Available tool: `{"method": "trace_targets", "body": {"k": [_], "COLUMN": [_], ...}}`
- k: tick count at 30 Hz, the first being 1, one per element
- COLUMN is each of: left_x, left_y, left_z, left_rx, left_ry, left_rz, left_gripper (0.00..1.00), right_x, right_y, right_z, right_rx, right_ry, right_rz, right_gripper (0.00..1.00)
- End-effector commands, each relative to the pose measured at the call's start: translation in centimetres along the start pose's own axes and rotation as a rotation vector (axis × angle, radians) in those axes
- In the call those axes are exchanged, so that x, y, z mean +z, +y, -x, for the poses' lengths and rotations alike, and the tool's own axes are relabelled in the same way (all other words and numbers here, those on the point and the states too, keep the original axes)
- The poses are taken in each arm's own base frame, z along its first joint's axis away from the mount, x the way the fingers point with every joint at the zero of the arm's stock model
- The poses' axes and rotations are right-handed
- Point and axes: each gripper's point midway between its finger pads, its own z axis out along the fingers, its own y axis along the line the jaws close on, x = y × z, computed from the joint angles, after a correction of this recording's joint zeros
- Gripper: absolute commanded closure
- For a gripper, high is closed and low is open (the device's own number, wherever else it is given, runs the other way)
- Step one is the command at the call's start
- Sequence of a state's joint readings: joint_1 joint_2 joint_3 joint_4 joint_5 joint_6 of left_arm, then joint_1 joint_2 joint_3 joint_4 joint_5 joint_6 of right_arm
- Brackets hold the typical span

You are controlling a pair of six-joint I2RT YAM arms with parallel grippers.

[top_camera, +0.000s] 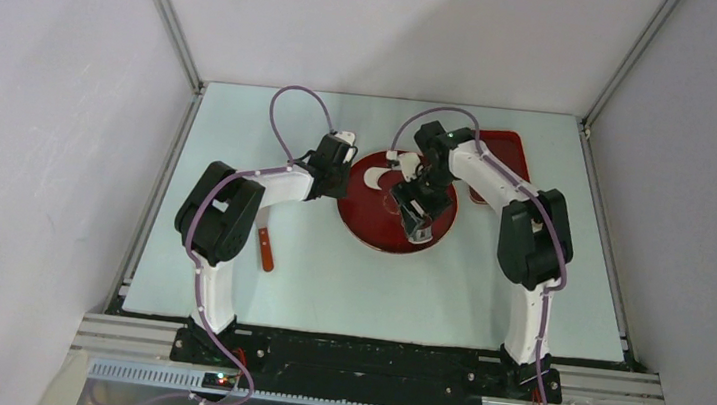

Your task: Roll out the dumpling wrappers from the dough

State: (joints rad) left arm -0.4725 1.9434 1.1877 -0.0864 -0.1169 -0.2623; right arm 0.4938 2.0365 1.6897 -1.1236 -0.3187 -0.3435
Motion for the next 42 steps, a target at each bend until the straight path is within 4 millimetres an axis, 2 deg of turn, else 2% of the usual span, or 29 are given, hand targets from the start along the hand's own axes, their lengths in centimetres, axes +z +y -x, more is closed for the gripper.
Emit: {"method": "trace_targets", "body": {"k": [1, 4, 5, 7, 10, 11, 14, 16, 20, 24, 27, 31, 34, 39, 41, 42], "left_x": [0.0, 0.0, 0.0, 0.0, -0.4, -0.5, -1.6, -2.5, -4.3, -5.9, -7.2, -8.5, -9.1, -9.6, -9.6, -9.5], "left_y": [-0.2, -0.2, -0.3, -0.3, -0.4, -0.6, -1.0, -1.2, -0.7, 0.4, 1.7, 3.7, 6.0, 9.0, 10.0, 10.5], "left_z": [1.6, 1.7, 1.6, 1.6, 1.9, 2.0, 2.7, 3.4, 5.0, 6.8, 8.0, 9.0, 9.2, 8.0, 7.3, 6.8], "left_rx": [-0.018, -0.018, -0.018, -0.018, -0.019, -0.023, -0.03, -0.015, -0.023, -0.037, -0.043, -0.037, -0.04, -0.072, -0.081, -0.084], "left_ry": [-0.039, -0.039, -0.039, -0.039, -0.045, -0.045, -0.058, -0.076, -0.121, -0.17, -0.205, -0.246, -0.261, -0.247, -0.228, -0.213], "left_rz": [-0.009, -0.011, -0.012, -0.014, -0.026, -0.038, -0.087, -0.111, -0.154, -0.169, -0.171, -0.163, -0.126, -0.061, -0.026, -0.011], "left_gripper": [0.81, 0.81, 0.8, 0.78, 0.75, 0.73, 0.64, 0.46, 0.22, 0.11, 0.08, 0.04, 0.02, 0.02, 0.01, 0.01], "right_x": [-5.3, -8.3, -8.7, -9.5, -9.4, -9.3, -7.9, -6.8, -4.4, -2.7, -1.8, -0.9, 0.0, 1.5, 2.0, 2.2], "right_y": [0.9, 1.8, 1.8, 0.0, -3.5, -4.3, -5.4, -6.0, -5.4, -4.7, -4.8, -4.6, -4.3, -4.2, -4.2, -4.1], "right_z": [3.6, 6.2, 6.7, 8.5, 11.7, 12.2, 14.9, 16.0, 17.4, 18.5, 19.3, 20.4, 20.9, 21.5, 21.4, 21.3], "right_rx": [0.034, 0.015, 0.023, 0.034, 0.067, 0.095, 0.114, 0.115, 0.086, 0.11, 0.141, 0.158, 0.155, 0.16, 0.158, 0.157], "right_ry": [-0.185, -0.287, -0.304, -0.352, -0.447, -0.46, -0.523, -0.531, -0.52, -0.532, -0.544, -0.572, -0.576, -0.57, -0.55, -0.545], "right_rz": [0.057, 0.092, 0.09, -0.018, -0.175, -0.213, -0.245, -0.304, -0.337, -0.295, -0.29, -0.291, -0.298, -0.282, -0.276, -0.275], "right_gripper": [1.0, 1.0, 1.0, 1.0, 1.0, 1.0, 1.0, 1.0, 1.0, 1.0, 1.0, 0.95, 0.92, 0.85, 0.79, 0.74]}}
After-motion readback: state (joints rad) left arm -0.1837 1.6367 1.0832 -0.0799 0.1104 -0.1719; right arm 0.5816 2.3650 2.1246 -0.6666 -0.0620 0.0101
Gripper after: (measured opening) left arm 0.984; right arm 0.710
